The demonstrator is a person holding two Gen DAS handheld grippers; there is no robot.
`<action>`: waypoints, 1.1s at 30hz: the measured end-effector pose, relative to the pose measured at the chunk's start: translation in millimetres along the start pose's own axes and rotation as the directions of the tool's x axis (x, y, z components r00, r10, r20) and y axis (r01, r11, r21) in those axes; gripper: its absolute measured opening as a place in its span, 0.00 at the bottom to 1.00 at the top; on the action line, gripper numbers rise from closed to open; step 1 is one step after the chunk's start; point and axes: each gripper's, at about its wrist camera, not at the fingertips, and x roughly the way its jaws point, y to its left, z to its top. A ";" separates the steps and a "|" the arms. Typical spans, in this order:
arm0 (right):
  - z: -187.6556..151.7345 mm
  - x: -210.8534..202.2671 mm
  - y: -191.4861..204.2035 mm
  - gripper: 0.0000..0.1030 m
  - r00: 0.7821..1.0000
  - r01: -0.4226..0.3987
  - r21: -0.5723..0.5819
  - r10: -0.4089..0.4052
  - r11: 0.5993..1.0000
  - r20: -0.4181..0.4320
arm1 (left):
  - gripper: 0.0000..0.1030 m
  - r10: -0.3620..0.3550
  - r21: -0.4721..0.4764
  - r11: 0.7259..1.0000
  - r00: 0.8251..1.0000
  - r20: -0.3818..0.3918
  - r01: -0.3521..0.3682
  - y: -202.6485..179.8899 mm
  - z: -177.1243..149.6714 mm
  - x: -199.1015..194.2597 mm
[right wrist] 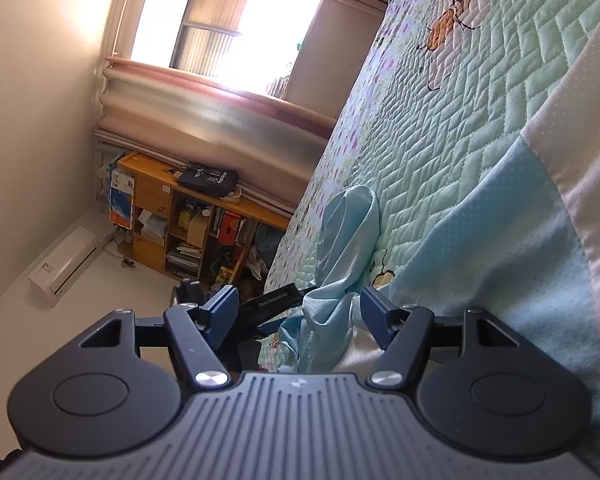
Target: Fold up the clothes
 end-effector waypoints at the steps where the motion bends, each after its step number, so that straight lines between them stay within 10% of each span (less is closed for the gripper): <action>1: 0.2 1.2 1.9 0.67 1.000 0.002 -0.003 -0.002 1.000 0.000 | 0.28 -0.029 -0.002 1.000 1.000 0.000 0.029 -2.2 1.7 -1.1; 3: 0.4 3.9 6.2 0.67 1.000 0.005 -0.010 -0.005 1.000 0.000 | 0.05 -0.047 0.036 0.998 0.999 -0.004 0.047 -11.6 4.9 -4.0; 7: 0.0 6.2 8.0 0.67 1.000 0.006 -0.022 -0.006 1.000 -0.002 | 0.04 0.010 0.198 0.980 0.997 0.075 -0.025 -37.7 8.3 -20.8; 14: 0.0 8.0 10.5 0.67 1.000 0.010 -0.032 -0.010 0.999 -0.004 | 0.04 0.159 0.193 0.961 0.968 0.192 -0.196 -30.8 23.6 -38.4; 22: 0.1 9.7 10.2 0.67 1.000 0.008 -0.027 -0.008 1.000 -0.005 | 0.52 0.203 0.056 0.975 0.968 0.145 -0.213 6.8 8.3 -33.5; 26: 0.2 10.0 9.4 0.67 1.000 0.007 -0.027 -0.007 1.000 -0.004 | 0.69 0.107 -0.035 0.994 0.971 0.214 -0.102 15.0 11.6 -47.6; 33: -0.7 9.8 6.1 0.67 1.000 0.001 -0.024 -0.001 1.000 0.000 | 0.88 0.029 0.163 0.984 0.970 0.241 -0.070 -38.1 28.1 -35.4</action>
